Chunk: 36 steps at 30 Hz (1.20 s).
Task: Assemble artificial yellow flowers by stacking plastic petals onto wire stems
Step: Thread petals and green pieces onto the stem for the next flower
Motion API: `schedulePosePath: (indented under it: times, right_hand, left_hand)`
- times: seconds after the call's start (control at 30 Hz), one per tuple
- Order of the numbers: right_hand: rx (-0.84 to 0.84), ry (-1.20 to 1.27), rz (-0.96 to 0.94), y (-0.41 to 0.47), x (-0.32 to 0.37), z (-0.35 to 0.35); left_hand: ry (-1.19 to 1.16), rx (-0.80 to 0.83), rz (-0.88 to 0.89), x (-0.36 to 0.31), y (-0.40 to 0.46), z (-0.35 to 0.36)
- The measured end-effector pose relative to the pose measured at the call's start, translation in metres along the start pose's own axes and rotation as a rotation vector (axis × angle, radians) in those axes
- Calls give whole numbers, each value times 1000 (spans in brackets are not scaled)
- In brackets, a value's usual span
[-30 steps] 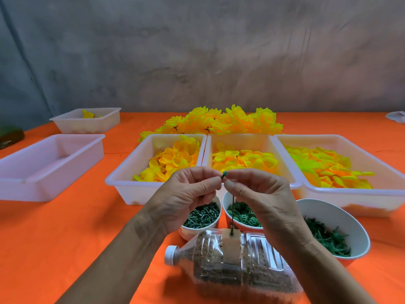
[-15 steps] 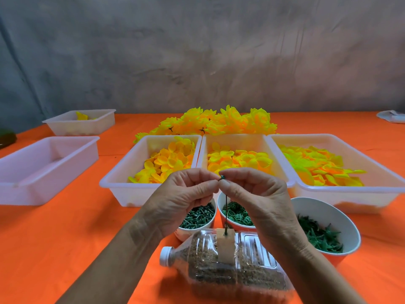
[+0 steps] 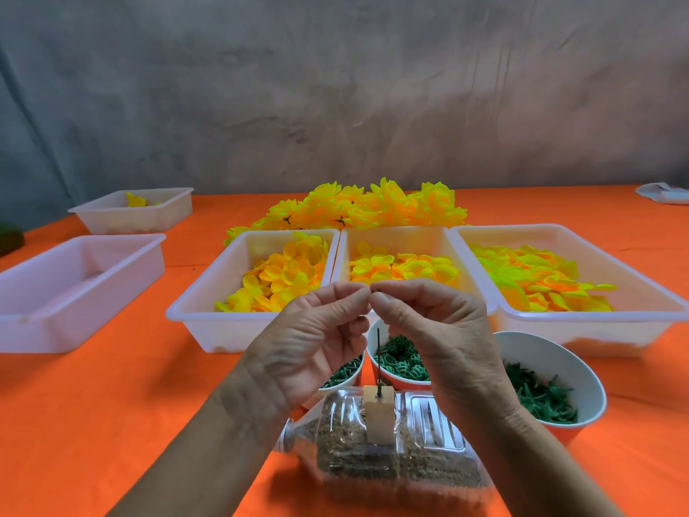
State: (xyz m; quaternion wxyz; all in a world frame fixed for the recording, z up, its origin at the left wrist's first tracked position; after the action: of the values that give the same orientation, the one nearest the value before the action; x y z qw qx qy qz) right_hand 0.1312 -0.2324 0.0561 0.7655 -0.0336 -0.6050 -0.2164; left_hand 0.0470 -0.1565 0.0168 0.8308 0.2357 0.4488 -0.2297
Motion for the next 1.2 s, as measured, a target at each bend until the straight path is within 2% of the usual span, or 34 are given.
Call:
schedulePosePath:
  times: [0.13, 0.37, 0.77, 1.2]
  right_hand:
    - [-31, -24, 0, -6, 1, -8]
    - [-6, -101, 69, -19, -20, -15]
    - [-29, -144, 7, -23, -20, -11]
    - [-73, -177, -54, -25, -9, -9]
  left_hand:
    - [-165, -27, -109, 4, -3, 4]
    - [-189, -12, -183, 6, -11, 6]
    - [118, -21, 49, -12, -14, -3]
    - [189, -16, 128, -20, -20, -1]
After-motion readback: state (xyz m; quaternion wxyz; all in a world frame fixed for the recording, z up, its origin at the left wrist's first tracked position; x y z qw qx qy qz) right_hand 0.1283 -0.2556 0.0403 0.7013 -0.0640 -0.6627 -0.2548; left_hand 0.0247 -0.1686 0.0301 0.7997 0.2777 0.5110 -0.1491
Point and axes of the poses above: each hand's wrist, its own y-axis towards the middle knuckle, its own z-axis out of the palm, x = y × z, the point moved 9 cm from there along y, towards the middle knuckle, and after that the axes turned 14 degrees about z, right-handed, at the moved point
